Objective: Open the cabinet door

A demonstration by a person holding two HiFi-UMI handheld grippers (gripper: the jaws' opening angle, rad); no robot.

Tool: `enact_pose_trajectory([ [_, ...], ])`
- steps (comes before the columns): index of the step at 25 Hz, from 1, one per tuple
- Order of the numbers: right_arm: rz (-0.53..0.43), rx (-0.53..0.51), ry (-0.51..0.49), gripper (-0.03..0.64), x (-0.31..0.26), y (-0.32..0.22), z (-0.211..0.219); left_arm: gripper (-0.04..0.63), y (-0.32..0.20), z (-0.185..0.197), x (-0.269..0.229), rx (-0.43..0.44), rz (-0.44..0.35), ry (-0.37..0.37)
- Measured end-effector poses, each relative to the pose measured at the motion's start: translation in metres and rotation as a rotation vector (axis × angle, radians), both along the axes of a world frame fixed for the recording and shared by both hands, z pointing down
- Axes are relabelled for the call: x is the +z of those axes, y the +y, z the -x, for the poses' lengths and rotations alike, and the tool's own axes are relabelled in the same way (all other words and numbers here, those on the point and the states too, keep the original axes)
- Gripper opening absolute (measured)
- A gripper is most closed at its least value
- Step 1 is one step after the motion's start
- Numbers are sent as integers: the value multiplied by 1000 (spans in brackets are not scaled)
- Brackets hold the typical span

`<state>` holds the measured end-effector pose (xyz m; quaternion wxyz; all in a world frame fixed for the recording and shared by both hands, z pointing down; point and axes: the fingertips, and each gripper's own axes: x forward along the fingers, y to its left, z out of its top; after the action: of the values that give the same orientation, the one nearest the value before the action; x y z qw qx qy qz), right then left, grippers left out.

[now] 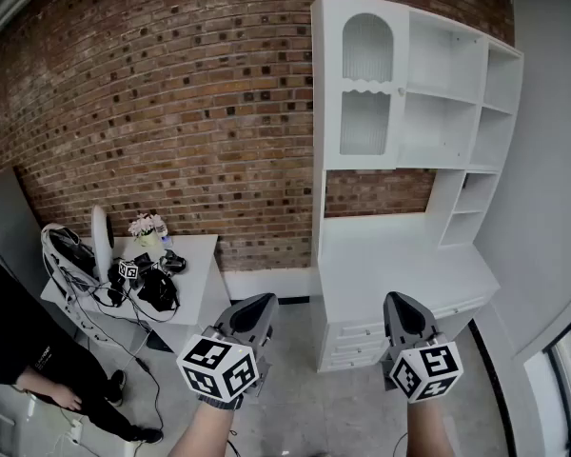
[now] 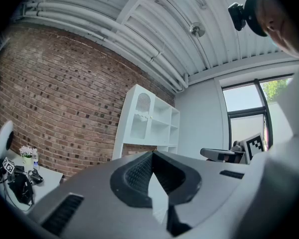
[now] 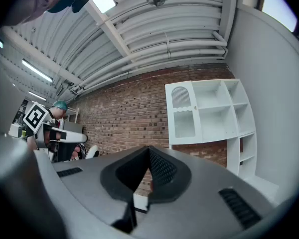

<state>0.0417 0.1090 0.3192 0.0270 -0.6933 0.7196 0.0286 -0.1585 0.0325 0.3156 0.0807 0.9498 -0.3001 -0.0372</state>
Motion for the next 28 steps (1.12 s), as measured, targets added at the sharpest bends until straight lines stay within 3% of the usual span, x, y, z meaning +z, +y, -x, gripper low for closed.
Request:
enact_pose_trajectory([
  [17,-55,-51,-63,3,-8,15,-48,4,10,-43,-3,-40,-22,-21],
  [28,-40,-72,-109,3,16,17,-81,3,12,-71,20,-64,5,-50],
])
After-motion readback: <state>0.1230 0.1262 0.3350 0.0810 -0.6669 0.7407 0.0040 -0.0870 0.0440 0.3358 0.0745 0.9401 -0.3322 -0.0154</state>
